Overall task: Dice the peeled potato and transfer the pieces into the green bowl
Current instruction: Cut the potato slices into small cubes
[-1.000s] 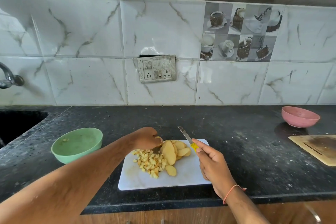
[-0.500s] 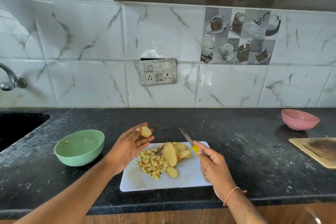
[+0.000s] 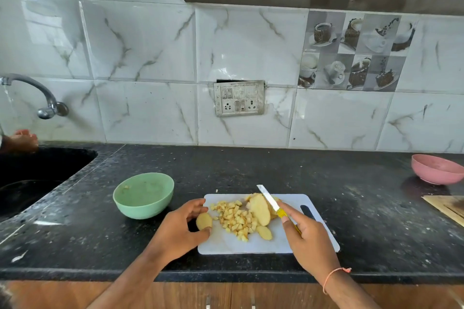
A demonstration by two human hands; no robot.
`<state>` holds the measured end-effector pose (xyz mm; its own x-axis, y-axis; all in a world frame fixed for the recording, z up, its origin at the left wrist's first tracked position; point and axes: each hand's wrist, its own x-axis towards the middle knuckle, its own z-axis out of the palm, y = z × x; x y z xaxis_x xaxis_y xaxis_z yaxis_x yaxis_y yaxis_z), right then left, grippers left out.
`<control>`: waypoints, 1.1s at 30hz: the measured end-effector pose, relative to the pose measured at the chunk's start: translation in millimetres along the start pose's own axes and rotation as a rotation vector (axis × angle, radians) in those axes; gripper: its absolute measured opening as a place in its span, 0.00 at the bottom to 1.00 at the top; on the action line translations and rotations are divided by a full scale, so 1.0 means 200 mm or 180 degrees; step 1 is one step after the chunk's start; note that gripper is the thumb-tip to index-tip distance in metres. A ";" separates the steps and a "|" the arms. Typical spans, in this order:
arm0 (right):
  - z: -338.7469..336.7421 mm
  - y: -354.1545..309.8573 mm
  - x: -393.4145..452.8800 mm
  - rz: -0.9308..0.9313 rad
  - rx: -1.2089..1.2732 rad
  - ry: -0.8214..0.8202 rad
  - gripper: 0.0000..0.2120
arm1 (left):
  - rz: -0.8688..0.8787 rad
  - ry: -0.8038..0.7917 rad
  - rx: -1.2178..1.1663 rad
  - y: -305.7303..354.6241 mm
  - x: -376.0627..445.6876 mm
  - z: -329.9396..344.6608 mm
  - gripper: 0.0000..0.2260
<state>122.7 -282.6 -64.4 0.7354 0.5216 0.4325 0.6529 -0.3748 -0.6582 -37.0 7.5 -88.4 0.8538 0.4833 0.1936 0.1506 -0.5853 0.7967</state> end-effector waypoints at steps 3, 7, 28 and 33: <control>0.08 -0.16 -0.04 -0.0165 -0.0450 -0.0271 0.20 | -0.0034 -0.0049 0.0143 -0.01 0.02 -0.01 0.38; 0.23 -0.38 -0.06 -0.0359 -0.1127 -0.0545 0.24 | 0.0068 -0.0021 0.0468 -0.04 0.06 0.00 0.36; 0.33 -0.44 -0.08 -0.0140 -0.2184 -0.1088 0.32 | 0.0212 -0.0063 0.0410 -0.13 0.13 0.03 0.35; 0.30 -0.45 -0.09 -0.0102 -0.2260 -0.1014 0.30 | 0.0138 0.0015 0.0427 -0.11 0.11 0.04 0.36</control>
<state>40.6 -212.4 -50.1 0.6969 0.6952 0.1761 0.7116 -0.7008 -0.0495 -17.2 27.2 -106.4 0.8587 0.4585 0.2291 0.1792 -0.6873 0.7040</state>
